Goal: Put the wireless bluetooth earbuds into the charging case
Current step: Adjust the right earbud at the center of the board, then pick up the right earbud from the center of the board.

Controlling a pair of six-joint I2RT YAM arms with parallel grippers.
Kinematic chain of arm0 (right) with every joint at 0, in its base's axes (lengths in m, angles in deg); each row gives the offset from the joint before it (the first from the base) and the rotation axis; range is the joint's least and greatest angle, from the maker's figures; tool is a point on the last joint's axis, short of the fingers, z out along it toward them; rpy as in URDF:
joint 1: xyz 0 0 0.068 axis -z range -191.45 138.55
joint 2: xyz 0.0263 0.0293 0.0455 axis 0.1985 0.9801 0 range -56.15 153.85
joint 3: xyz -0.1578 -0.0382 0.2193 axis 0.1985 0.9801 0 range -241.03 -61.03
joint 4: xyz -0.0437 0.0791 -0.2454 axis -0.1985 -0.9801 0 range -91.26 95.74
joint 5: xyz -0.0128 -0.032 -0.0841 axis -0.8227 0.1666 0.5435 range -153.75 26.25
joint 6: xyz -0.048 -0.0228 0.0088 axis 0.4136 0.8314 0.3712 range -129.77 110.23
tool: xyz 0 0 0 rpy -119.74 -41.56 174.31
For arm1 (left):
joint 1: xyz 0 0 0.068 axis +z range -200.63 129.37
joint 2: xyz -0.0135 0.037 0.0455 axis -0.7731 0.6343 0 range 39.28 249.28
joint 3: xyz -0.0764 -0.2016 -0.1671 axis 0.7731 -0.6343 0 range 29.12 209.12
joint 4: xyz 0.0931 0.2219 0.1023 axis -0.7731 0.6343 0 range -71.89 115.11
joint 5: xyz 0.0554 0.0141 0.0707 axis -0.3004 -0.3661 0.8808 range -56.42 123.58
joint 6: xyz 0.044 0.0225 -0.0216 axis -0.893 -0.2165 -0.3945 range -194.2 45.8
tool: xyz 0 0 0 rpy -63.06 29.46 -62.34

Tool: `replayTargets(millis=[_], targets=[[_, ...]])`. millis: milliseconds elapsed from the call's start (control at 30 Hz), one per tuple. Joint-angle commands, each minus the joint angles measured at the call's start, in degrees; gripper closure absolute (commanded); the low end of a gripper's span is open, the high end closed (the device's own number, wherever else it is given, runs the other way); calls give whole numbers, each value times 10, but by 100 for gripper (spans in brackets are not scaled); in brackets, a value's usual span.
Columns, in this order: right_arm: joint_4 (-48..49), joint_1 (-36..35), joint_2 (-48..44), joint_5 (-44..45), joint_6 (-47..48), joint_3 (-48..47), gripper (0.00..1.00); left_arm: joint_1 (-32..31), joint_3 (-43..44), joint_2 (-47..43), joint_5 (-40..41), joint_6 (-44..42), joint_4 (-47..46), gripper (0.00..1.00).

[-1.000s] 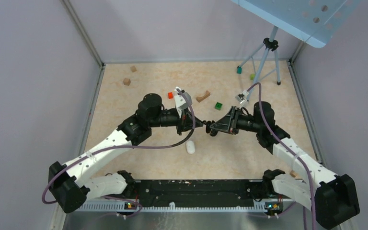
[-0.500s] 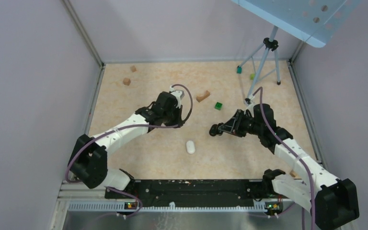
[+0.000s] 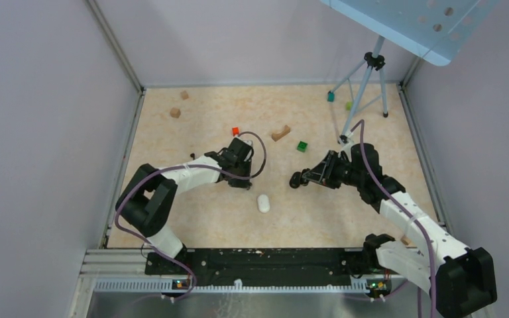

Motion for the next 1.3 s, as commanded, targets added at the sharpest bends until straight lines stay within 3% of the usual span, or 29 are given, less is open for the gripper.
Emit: replayTargets(millis=[0, 33, 133, 200, 267, 367, 467, 600, 733, 833, 933, 1133, 1267], targets=[[21, 4, -15, 2, -2, 2, 100, -2, 36, 17, -8, 40, 4, 78], [20, 4, -16, 3, -2, 2, 100, -2, 34, 14, -8, 41, 6, 62], [19, 4, -15, 3, -2, 2, 100, -2, 25, -19, 6, 39, 8, 41], [21, 4, -12, 2, -3, 2, 100, -3, 29, -36, 42, 27, 26, 29], [25, 4, -8, -1, -3, 0, 100, -2, 28, -49, 67, 6, 31, 26], [30, 4, 2, -7, -2, -4, 100, -2, 23, -60, 66, -26, 25, 24], [31, 4, 12, -12, 1, -9, 100, -2, 31, -51, 57, -14, 40, 30], [42, 4, 23, -19, 1, -11, 100, -8, 26, -47, 72, 71, 41, 33], [62, 4, 31, -31, -10, -9, 100, -49, 21, -57, 190, 190, 57, 33], [82, 4, 38, -50, -20, -6, 100, -69, 38, -39, 225, 189, 65, 32], [88, 4, 39, -52, -23, -4, 100, -73, 63, -4, 209, 191, 81, 33], [119, 4, 44, -76, -40, -3, 100, -83, 75, 33, 226, 199, 87, 48], [120, 4, 41, -74, -44, -3, 100, -83, 73, 50, 216, 196, 72, 52]])
